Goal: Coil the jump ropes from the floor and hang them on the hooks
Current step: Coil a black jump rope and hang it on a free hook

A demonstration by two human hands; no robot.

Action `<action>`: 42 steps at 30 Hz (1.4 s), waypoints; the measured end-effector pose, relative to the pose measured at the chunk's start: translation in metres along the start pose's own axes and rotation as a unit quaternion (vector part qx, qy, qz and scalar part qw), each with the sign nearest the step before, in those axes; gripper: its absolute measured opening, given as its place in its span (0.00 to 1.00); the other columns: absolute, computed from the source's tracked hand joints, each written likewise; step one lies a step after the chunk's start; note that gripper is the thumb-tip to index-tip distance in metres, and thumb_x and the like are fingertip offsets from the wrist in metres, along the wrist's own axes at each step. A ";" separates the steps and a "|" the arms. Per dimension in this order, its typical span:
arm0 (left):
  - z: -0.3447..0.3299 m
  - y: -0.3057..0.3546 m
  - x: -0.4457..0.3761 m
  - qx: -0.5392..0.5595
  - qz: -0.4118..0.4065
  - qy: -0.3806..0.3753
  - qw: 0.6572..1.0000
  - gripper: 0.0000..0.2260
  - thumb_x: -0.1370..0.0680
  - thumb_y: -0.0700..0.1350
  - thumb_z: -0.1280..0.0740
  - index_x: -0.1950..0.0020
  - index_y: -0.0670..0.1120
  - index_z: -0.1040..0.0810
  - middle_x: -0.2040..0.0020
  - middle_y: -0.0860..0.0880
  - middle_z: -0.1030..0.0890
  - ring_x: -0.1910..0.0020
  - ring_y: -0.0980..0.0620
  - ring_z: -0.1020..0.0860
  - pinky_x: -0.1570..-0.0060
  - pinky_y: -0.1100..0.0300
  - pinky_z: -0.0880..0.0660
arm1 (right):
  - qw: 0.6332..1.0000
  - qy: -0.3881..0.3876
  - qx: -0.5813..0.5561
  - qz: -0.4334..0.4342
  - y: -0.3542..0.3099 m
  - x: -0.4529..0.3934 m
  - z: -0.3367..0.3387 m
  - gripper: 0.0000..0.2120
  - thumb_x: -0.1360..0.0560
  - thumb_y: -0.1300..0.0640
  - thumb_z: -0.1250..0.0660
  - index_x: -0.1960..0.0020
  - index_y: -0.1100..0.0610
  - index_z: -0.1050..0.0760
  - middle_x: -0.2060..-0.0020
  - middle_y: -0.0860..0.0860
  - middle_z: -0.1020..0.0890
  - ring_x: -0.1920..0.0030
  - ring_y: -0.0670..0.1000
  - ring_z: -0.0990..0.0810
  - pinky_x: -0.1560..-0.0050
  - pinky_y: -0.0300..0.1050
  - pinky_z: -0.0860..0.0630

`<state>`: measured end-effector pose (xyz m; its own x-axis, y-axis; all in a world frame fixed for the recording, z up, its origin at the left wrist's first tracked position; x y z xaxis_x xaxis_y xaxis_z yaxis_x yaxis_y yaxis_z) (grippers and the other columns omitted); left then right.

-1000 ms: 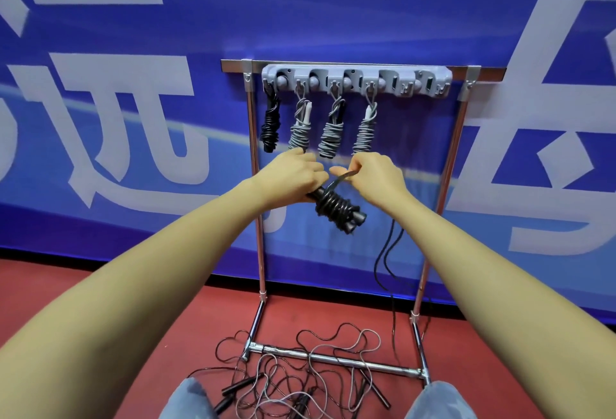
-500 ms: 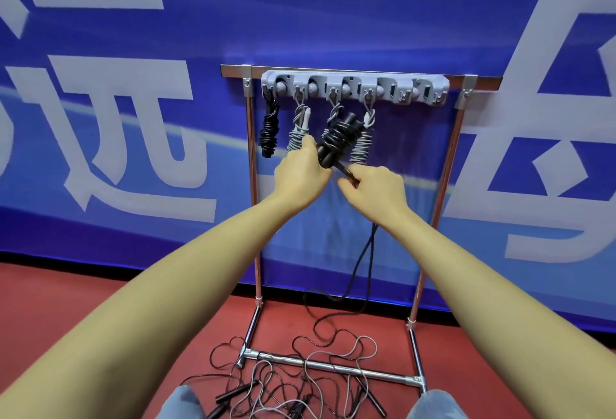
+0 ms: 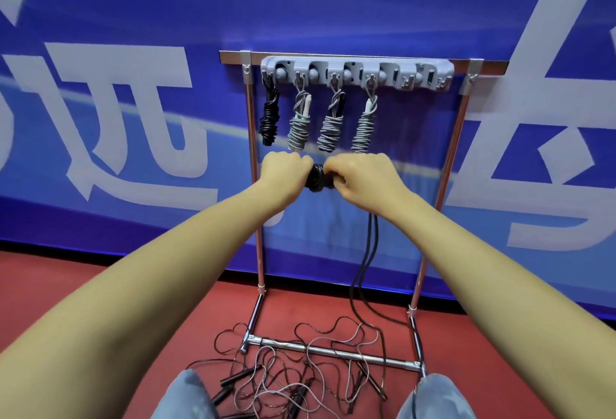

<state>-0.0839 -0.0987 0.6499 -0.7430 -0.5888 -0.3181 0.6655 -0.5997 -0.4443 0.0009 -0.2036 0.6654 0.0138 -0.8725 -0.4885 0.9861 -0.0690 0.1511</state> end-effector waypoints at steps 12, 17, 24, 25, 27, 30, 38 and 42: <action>-0.009 0.004 0.007 0.045 -0.254 0.171 0.951 0.18 0.50 0.39 0.21 0.78 0.45 0.31 0.79 0.50 0.32 0.81 0.48 0.32 0.76 0.65 0.41 | 0.913 0.022 -0.281 -0.296 0.039 -0.010 -0.023 0.23 0.26 0.44 0.31 0.71 0.54 0.36 0.72 0.49 0.30 0.64 0.55 0.32 0.65 0.44 0.35; 0.008 0.002 0.014 0.175 -0.290 0.315 0.887 0.11 0.33 0.43 0.33 0.73 0.43 0.31 0.76 0.47 0.31 0.77 0.47 0.31 0.75 0.63 0.36 | 0.920 -0.001 -0.263 -0.291 0.035 -0.008 -0.028 0.24 0.23 0.42 0.37 0.70 0.56 0.37 0.73 0.51 0.31 0.66 0.55 0.34 0.64 0.47 0.33; 0.027 -0.001 0.017 0.569 0.001 0.196 0.799 0.18 0.30 0.44 0.27 0.46 0.44 0.31 0.66 0.49 0.23 0.67 0.48 0.26 0.67 0.58 0.33 | 0.951 -0.002 -0.174 -0.256 0.024 -0.006 -0.025 0.12 0.21 0.54 0.42 0.55 0.60 0.24 0.55 0.60 0.20 0.51 0.63 0.23 0.60 0.46 0.35; 0.028 0.001 0.015 0.601 0.045 0.182 0.777 0.18 0.30 0.43 0.28 0.45 0.45 0.33 0.64 0.49 0.23 0.66 0.48 0.26 0.67 0.57 0.34 | 0.957 -0.009 -0.151 -0.247 0.021 -0.006 -0.026 0.14 0.20 0.51 0.43 0.54 0.60 0.24 0.54 0.59 0.20 0.50 0.63 0.23 0.59 0.47 0.35; 0.025 0.003 0.008 0.615 0.110 0.163 0.764 0.17 0.28 0.41 0.32 0.43 0.44 0.35 0.60 0.48 0.21 0.62 0.44 0.25 0.66 0.55 0.35 | 0.966 -0.009 -0.124 -0.226 0.018 -0.006 -0.027 0.14 0.20 0.50 0.43 0.56 0.59 0.27 0.55 0.59 0.21 0.50 0.63 0.23 0.60 0.47 0.36; 0.014 0.002 0.000 0.568 0.158 0.129 0.797 0.14 0.27 0.37 0.37 0.44 0.43 0.37 0.58 0.45 0.22 0.59 0.39 0.25 0.66 0.54 0.35 | 0.976 -0.010 -0.090 -0.198 0.015 -0.004 -0.023 0.13 0.20 0.52 0.43 0.60 0.57 0.31 0.61 0.56 0.25 0.51 0.61 0.24 0.60 0.46 0.37; -0.009 -0.001 -0.004 0.415 0.203 0.053 0.885 0.11 0.22 0.39 0.39 0.43 0.37 0.35 0.50 0.38 0.22 0.51 0.36 0.24 0.63 0.53 0.34 | 0.986 -0.086 -0.077 -0.118 0.004 -0.003 -0.025 0.17 0.23 0.52 0.40 0.69 0.56 0.37 0.71 0.50 0.31 0.61 0.57 0.29 0.64 0.45 0.36; -0.007 -0.004 -0.003 0.188 0.128 0.010 0.974 0.10 0.23 0.33 0.40 0.43 0.38 0.31 0.47 0.40 0.21 0.49 0.39 0.22 0.61 0.54 0.34 | 0.997 -0.078 -0.001 -0.026 -0.007 -0.005 -0.019 0.07 0.24 0.56 0.42 0.59 0.55 0.28 0.64 0.52 0.24 0.56 0.58 0.24 0.67 0.43 0.40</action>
<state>-0.0848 -0.0908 0.6464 -0.5488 -0.7358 -0.3967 0.8048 -0.5934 -0.0127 -0.0031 -0.1893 0.6500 -0.0629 -0.9326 -0.3555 0.9851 -0.1151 0.1279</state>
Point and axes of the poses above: each hand's wrist, its own x-axis away from the middle knuckle, its own z-axis out of the back of the hand, y = z × x, the point moved 3 cm from there along -x, towards the middle knuckle
